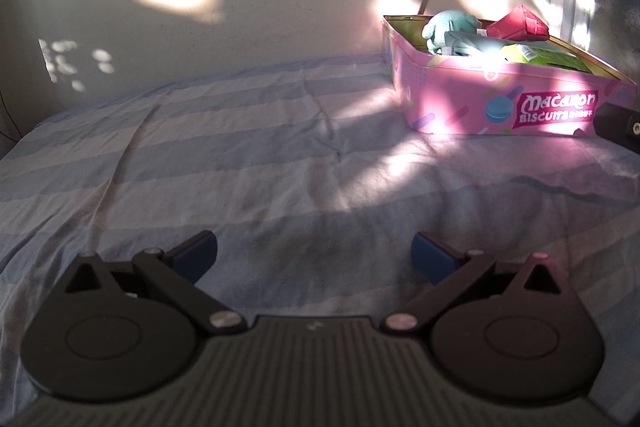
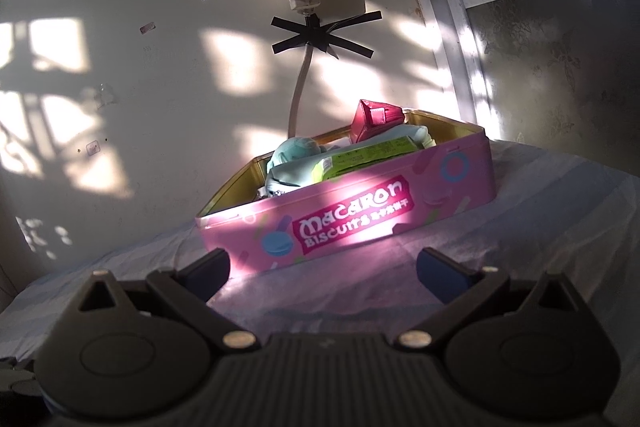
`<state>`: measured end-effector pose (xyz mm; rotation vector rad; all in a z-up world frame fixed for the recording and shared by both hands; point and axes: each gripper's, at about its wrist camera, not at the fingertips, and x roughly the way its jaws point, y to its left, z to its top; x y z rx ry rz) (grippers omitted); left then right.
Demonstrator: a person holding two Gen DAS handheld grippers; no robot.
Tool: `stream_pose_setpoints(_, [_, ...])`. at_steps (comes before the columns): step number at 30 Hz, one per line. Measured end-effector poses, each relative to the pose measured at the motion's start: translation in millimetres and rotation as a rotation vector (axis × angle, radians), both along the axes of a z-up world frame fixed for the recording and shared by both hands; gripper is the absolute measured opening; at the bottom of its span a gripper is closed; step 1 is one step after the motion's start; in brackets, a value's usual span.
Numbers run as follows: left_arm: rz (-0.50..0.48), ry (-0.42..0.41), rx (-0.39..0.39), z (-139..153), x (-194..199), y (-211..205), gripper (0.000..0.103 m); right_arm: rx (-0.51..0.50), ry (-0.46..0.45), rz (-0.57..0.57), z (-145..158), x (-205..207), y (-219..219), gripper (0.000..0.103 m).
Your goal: Organize objects
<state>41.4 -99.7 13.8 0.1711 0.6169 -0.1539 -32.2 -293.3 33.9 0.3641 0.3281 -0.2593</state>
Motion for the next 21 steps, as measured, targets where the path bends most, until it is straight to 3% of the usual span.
stream_pose_setpoints(7, [0.025, 0.002, 0.043, 4, -4, -2, 0.103, 0.011, 0.009, 0.007, -2, 0, 0, 0.103])
stream_pose_setpoints(21, [0.033, 0.014, 0.047, 13, -10, -1, 0.103, 0.016, 0.008, 0.009, -1, -2, 2, 0.103])
